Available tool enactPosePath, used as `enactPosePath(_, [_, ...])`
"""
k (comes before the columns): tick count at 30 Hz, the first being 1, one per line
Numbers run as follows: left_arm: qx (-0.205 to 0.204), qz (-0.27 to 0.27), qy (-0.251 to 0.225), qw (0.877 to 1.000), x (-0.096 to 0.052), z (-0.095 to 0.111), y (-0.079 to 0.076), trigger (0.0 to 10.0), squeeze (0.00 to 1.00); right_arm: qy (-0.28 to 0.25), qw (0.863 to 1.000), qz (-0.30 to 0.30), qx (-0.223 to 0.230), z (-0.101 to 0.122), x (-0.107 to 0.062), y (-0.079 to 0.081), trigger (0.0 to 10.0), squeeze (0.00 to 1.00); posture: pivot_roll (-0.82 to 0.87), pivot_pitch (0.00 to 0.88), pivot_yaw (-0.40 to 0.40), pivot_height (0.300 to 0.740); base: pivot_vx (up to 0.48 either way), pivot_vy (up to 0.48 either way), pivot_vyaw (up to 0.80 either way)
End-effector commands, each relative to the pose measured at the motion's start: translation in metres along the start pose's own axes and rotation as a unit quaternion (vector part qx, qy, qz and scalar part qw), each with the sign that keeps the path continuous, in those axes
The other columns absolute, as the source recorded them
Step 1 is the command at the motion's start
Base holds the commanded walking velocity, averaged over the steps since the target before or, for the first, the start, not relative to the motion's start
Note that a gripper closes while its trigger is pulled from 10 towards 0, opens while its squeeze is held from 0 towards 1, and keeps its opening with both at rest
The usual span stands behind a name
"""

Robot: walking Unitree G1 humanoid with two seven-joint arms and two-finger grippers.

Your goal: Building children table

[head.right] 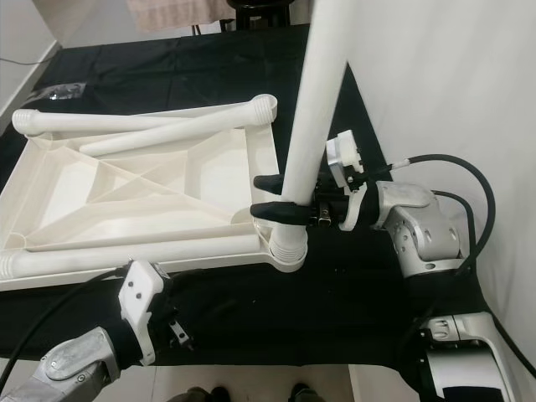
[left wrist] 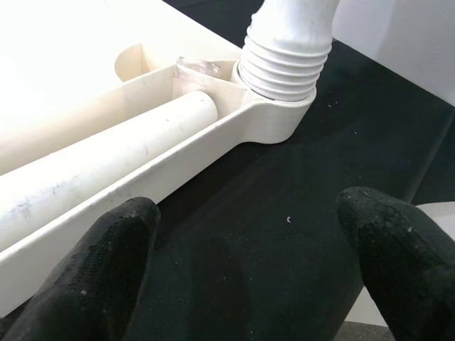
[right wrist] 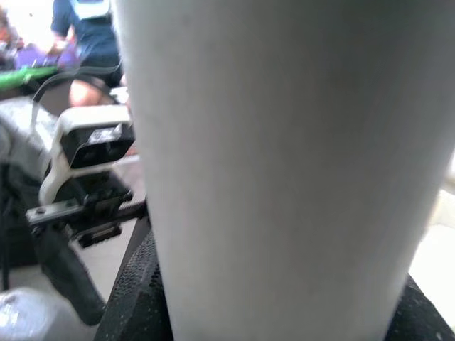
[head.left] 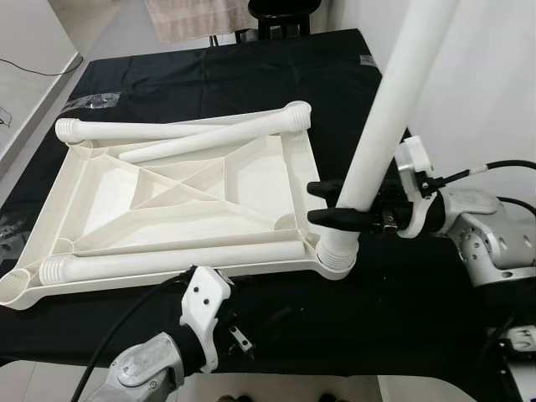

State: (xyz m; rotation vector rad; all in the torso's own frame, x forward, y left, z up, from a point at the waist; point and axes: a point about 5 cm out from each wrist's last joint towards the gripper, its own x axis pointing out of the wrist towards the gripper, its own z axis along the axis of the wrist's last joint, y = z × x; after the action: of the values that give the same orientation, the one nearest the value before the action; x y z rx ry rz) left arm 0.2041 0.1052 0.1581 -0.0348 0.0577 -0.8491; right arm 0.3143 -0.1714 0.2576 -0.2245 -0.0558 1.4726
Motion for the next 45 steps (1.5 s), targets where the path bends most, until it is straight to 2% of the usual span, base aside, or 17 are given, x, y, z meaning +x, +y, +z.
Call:
enactPosePath(1, [-0.005, -0.003, 0.017, 1.000, -0.003, -0.006, 0.002, 10.0, 0.00, 0.067, 0.996, 0.037, 0.046, -0.029, 0.004, 0.008, 10.0, 0.00, -0.03, 0.291, 0.078, 0.740, 0.000, 0.000, 0.00])
enactPosePath(5, [-0.006, -0.006, 0.017, 1.000, -0.003, -0.005, 0.003, 10.0, 0.00, 0.089, 0.994, 0.055, 0.022, -0.029, 0.009, 0.006, 10.0, 0.00, -0.03, 0.295, 0.079, 0.740, 0.000, 0.000, 0.00])
enactPosePath(9, [-0.008, -0.005, 0.016, 1.000, -0.003, -0.005, 0.003, 10.0, 0.00, 0.080, 0.995, 0.060, -0.007, -0.023, 0.015, 0.010, 10.0, 0.00, -0.03, 0.297, 0.079, 0.740, 0.000, 0.000, 0.00])
enactPosePath(14, [-0.010, -0.005, 0.016, 1.000, -0.003, -0.005, 0.004, 10.0, 0.00, 0.076, 0.995, 0.065, -0.009, -0.021, 0.016, 0.013, 10.0, 0.00, -0.02, 0.297, 0.088, 0.740, 0.000, 0.000, 0.00])
enactPosePath(15, [-0.012, -0.007, 0.016, 1.000, -0.003, -0.005, 0.005, 10.0, 0.00, 0.072, 0.995, 0.068, -0.006, -0.022, 0.015, 0.021, 10.0, 0.00, -0.02, 0.300, 0.090, 0.740, 0.000, 0.000, 0.00])
enactPosePath(19, [-0.012, -0.009, 0.016, 1.000, -0.003, -0.005, 0.005, 10.0, 0.00, 0.072, 0.995, 0.062, -0.006, -0.026, 0.016, 0.026, 10.0, 0.00, -0.02, 0.299, 0.088, 0.740, 0.000, 0.000, 0.00])
enactPosePath(22, [-0.013, -0.008, 0.015, 1.000, -0.003, -0.005, 0.006, 10.0, 0.00, 0.067, 0.997, 0.021, -0.019, -0.035, 0.027, 0.031, 10.0, 0.00, -0.03, 0.299, 0.081, 0.740, 0.000, 0.000, 0.00])
enactPosePath(28, [-0.014, -0.006, 0.014, 1.000, -0.003, -0.006, 0.006, 10.0, 0.00, 0.074, 0.996, -0.048, -0.010, -0.054, 0.048, 0.047, 10.0, 0.00, -0.03, 0.289, 0.075, 0.740, 0.000, 0.000, 0.00])
enactPosePath(31, [-0.014, -0.006, 0.015, 1.000, -0.003, -0.007, 0.006, 10.0, 0.00, 0.079, 0.994, -0.073, -0.005, -0.057, 0.051, 0.046, 10.0, 0.00, -0.03, 0.282, 0.077, 0.740, 0.000, 0.000, 0.00])
enactPosePath(32, [-0.014, -0.007, 0.016, 1.000, -0.003, -0.007, 0.006, 10.0, 0.00, 0.084, 0.991, -0.104, 0.003, -0.059, 0.053, 0.043, 10.0, 0.00, -0.04, 0.278, 0.076, 0.740, 0.000, 0.000, 0.00])
enactPosePath(39, [-0.013, -0.010, 0.018, 1.000, -0.003, -0.009, 0.005, 10.0, 0.00, 0.089, 0.982, -0.167, 0.025, -0.059, 0.048, 0.029, 10.0, 0.00, -0.04, 0.266, 0.071, 0.740, 0.000, 0.000, 0.00])
enactPosePath(40, [-0.014, -0.011, 0.018, 1.000, -0.003, -0.009, 0.004, 10.0, 0.00, 0.084, 0.982, -0.163, 0.039, -0.053, 0.040, 0.025, 10.0, 0.00, -0.04, 0.265, 0.070, 0.740, 0.000, 0.000, 0.00])
enactPosePath(43, [-0.014, -0.011, 0.018, 1.000, -0.003, -0.009, 0.004, 10.0, 0.00, 0.081, 0.983, -0.158, 0.041, -0.051, 0.038, 0.024, 10.0, 0.00, -0.04, 0.264, 0.069, 0.740, 0.000, 0.000, 0.00])
enactPosePath(45, [-0.015, -0.012, 0.019, 1.000, -0.003, -0.010, 0.003, 10.0, 0.00, 0.069, 0.991, -0.107, 0.047, -0.042, 0.031, 0.029, 10.0, 0.00, -0.04, 0.263, 0.068, 0.740, 0.000, 0.000, 0.00])
